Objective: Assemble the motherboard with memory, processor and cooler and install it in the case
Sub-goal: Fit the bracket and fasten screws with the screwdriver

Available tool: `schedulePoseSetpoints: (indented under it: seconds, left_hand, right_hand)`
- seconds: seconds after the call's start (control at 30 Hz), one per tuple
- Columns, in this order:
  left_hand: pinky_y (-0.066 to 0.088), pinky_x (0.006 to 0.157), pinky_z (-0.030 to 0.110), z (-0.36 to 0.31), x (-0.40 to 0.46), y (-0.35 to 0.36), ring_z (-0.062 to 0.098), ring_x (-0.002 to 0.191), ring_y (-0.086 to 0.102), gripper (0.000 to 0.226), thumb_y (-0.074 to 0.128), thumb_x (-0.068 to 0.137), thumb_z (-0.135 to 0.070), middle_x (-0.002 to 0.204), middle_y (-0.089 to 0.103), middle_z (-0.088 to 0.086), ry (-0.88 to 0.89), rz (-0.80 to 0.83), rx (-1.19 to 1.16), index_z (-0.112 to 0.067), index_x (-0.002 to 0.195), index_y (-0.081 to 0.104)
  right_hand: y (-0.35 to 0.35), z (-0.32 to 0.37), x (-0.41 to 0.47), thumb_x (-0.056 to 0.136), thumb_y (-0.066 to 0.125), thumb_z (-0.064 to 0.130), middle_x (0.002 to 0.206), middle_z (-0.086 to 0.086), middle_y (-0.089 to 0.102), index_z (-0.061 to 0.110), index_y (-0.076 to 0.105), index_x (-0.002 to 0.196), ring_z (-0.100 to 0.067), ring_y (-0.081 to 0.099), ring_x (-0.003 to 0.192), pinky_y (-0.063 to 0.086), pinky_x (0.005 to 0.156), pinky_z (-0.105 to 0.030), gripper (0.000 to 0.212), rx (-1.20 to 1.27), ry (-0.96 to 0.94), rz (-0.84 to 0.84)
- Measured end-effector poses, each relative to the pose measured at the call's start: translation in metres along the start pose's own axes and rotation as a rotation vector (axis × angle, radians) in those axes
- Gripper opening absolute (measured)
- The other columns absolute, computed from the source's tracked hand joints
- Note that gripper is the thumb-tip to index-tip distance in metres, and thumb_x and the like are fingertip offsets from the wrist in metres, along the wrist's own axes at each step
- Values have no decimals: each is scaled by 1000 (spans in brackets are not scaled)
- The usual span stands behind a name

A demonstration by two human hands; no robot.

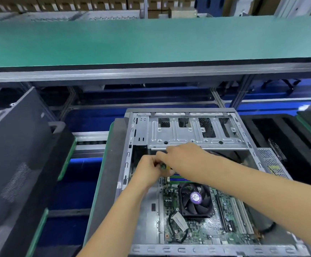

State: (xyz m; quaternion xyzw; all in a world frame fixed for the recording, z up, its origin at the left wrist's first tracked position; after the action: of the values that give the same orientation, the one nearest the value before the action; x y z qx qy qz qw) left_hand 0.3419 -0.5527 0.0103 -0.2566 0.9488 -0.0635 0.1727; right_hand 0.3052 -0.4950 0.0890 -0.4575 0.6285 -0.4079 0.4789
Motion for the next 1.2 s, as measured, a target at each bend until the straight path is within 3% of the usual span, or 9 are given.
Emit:
schedulePoseSetpoints:
  seconds: [0.13, 0.3, 0.4, 0.5, 0.77, 0.87, 0.97, 1.07, 1.2]
  left_hand:
    - [55, 60, 20, -2, 2, -1, 7, 56, 54, 32, 60, 73, 18, 49, 58, -7, 17, -39, 62, -4, 50, 54]
    - [26, 35, 5, -1, 2, 0, -2, 28, 32, 40, 59, 76, 19, 30, 38, -15, -34, -43, 83, -6, 49, 45]
    - [37, 40, 6, 2, -1, 1, -5, 34, 42, 51, 51, 78, 21, 35, 47, -14, -24, -44, 77, -15, 43, 52]
    - [56, 71, 29, 0, 0, 1, 13, 61, 52, 50, 57, 75, 17, 55, 55, 2, 33, -92, 56, -21, 42, 60]
    - [36, 63, 26, 3, -1, 14, 15, 64, 35, 48, 75, 74, 2, 53, 46, -7, 47, 8, 216, -30, 42, 60]
    - [38, 65, 26, 5, 1, 13, 15, 69, 42, 21, 72, 77, 1, 65, 50, 7, 23, 22, 240, -6, 59, 65]
    - [33, 62, 24, 7, 2, 12, 14, 67, 36, 19, 73, 78, -2, 65, 45, 6, 13, 33, 222, 6, 66, 60]
    - [28, 57, 24, 2, -2, 12, 14, 58, 26, 31, 77, 74, 0, 52, 34, -3, 58, 17, 164, -15, 51, 62]
    - [36, 65, 30, 2, -1, 15, 18, 65, 36, 42, 72, 71, 9, 58, 49, 1, 81, 23, 205, -24, 45, 62]
  right_hand:
    - [-3, 8, 14, 90, 52, 8, 98, 0, 66, 10, 50, 112, -24, 65, 89, 26, 52, -27, 22, -154, 88, -18]
    - [0, 13, 21, 95, 48, 11, 107, -2, 61, 11, 52, 114, -24, 63, 95, 31, 54, -30, 20, -135, -8, -25]
    - [4, 10, 14, 95, 47, 10, 109, -8, 58, 6, 50, 115, -26, 62, 97, 37, 61, -31, 21, -79, -96, -22]
    - [9, 2, 13, 92, 46, 5, 109, -7, 61, 8, 58, 107, -26, 61, 98, 37, 63, -30, 20, -48, -40, 39]
    - [13, -12, 13, 100, 39, 29, 91, 0, 60, 13, 55, 85, -21, 51, 73, 31, 61, -30, 28, -62, 138, 73]
    - [11, -4, 3, 92, 55, 17, 95, -7, 54, 7, 52, 104, -27, 57, 85, 31, 59, -33, 16, 67, 36, 31]
    - [15, -1, -5, 85, 59, 2, 106, -14, 54, 3, 44, 119, -31, 58, 87, 33, 58, -35, 37, 97, -58, 17]
    - [16, -9, -2, 92, 54, 13, 101, -7, 62, 9, 54, 95, -26, 61, 89, 33, 60, -30, 5, 51, 31, 3]
    - [21, -9, 3, 96, 48, 23, 77, 0, 58, 14, 43, 66, -21, 55, 72, 23, 50, -24, 32, -47, 110, -19]
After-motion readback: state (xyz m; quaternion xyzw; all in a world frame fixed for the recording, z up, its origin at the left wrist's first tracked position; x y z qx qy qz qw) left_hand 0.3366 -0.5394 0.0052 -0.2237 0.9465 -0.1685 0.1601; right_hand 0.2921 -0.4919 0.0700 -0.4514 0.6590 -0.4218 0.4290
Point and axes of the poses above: each hand's wrist, its own x-axis towards the middle knuckle, its own y-axis out of the palm, z = x × y, the point moved 8 cm from there along x, towards the middle knuckle
